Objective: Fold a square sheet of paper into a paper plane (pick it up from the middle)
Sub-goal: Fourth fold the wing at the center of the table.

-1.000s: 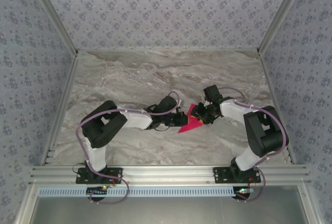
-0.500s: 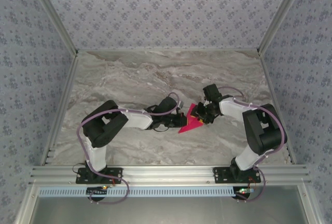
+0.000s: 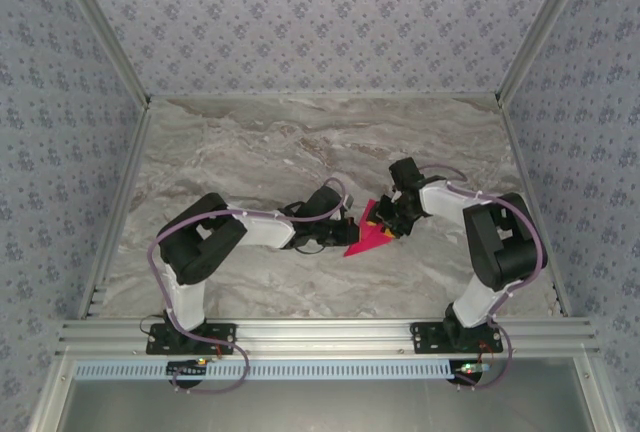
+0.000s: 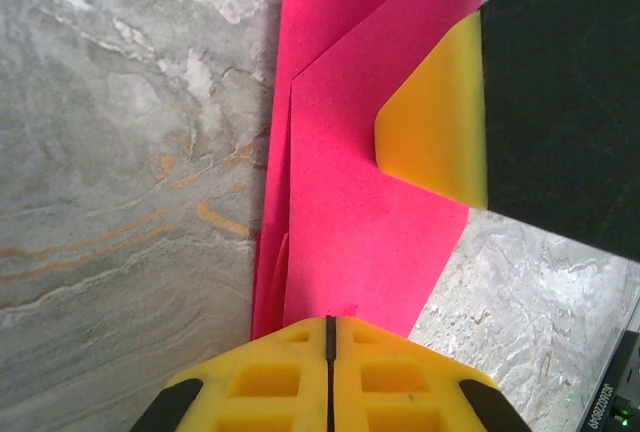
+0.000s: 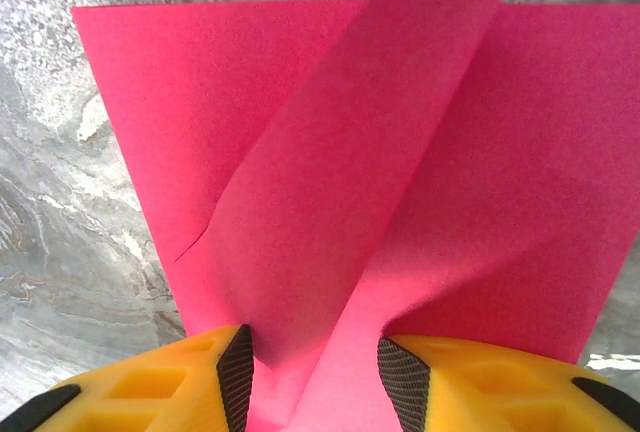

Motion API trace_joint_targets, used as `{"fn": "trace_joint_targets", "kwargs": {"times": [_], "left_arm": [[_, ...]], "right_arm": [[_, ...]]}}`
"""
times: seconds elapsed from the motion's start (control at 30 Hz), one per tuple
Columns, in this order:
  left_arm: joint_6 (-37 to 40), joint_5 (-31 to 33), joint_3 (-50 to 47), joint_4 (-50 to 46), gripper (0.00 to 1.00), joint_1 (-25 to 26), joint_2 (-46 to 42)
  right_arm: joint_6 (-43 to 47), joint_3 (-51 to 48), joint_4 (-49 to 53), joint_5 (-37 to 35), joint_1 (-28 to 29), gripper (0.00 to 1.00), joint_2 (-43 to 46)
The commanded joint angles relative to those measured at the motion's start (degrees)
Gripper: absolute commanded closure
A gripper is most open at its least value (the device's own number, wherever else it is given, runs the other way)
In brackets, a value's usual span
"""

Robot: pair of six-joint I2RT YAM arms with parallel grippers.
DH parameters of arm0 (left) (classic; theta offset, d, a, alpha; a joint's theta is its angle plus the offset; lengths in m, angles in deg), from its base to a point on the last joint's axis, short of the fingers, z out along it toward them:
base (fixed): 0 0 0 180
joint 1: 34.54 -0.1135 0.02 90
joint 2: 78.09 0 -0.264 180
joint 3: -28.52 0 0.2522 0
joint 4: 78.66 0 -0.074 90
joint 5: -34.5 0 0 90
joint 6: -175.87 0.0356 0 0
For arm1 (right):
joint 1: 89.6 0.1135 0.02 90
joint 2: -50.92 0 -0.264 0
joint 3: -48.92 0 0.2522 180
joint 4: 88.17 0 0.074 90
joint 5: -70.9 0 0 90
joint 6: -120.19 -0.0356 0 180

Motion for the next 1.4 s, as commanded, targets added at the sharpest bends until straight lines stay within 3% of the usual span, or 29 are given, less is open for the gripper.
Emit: {"fn": "trace_joint_targets", "kwargs": {"times": [0.0, 0.57, 0.87, 1.37], "left_arm": [[0.9, 0.8, 1.6, -2.4, 0.93, 0.0, -1.3], [0.8, -2.7, 0.4, -1.1, 0.89, -0.5, -7.3], [-0.6, -2.9, 2.2, -4.2, 0.89, 2.0, -4.1], [-3.5, -2.3, 3.8, -8.2, 0.89, 1.6, -0.4]], "right_arm": [[2.4, -3.6, 0.8, -7.7, -0.1, 0.52, -8.8], [1.9, -2.0, 1.7, -8.8, 0.4, 0.50, -12.5], [1.6, -2.0, 1.4, -8.7, 0.7, 0.50, -12.8], [1.4, -1.9, 1.5, -8.8, 1.0, 0.50, -13.5]]}}
